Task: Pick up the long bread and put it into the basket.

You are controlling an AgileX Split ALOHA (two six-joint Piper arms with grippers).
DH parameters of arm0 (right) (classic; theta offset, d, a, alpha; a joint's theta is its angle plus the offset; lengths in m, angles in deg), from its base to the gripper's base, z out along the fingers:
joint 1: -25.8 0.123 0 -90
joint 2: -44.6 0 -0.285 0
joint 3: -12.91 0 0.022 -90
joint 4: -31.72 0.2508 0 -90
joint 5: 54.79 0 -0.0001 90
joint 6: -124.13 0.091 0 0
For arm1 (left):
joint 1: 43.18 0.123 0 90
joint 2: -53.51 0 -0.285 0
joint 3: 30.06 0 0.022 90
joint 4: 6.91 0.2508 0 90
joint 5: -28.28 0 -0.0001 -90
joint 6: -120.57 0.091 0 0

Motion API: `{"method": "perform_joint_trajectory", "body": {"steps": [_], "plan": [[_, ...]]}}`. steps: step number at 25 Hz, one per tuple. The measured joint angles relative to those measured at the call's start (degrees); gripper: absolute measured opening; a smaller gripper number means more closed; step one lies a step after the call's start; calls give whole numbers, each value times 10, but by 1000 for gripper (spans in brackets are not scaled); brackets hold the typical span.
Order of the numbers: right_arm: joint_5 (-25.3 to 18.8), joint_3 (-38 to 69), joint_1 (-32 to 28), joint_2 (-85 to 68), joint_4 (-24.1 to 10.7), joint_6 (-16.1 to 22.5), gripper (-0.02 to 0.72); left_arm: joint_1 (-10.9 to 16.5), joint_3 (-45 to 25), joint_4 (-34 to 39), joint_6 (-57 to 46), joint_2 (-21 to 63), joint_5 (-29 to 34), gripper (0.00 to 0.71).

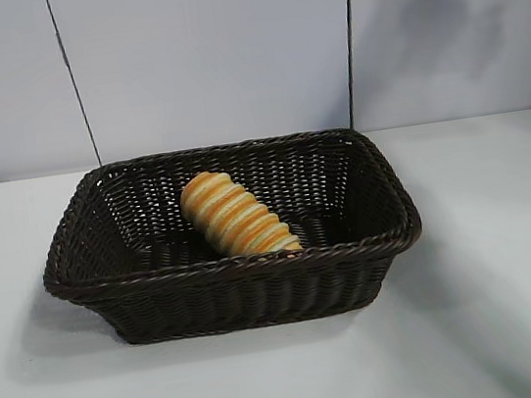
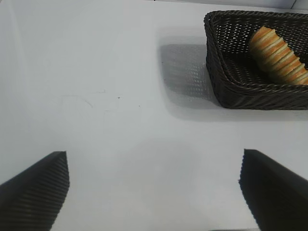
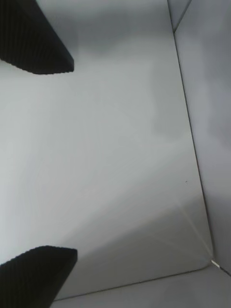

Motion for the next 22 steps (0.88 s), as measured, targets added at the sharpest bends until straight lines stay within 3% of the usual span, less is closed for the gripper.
{"method": "perform_joint_trajectory", "body": {"steps": [16,22], "plan": [[-8,206,0,-364,0,9,695,0,0,0,0,0,0,695],[0,329,38,-514,-46,19,695,0,0,0,0,0,0,695]]}}
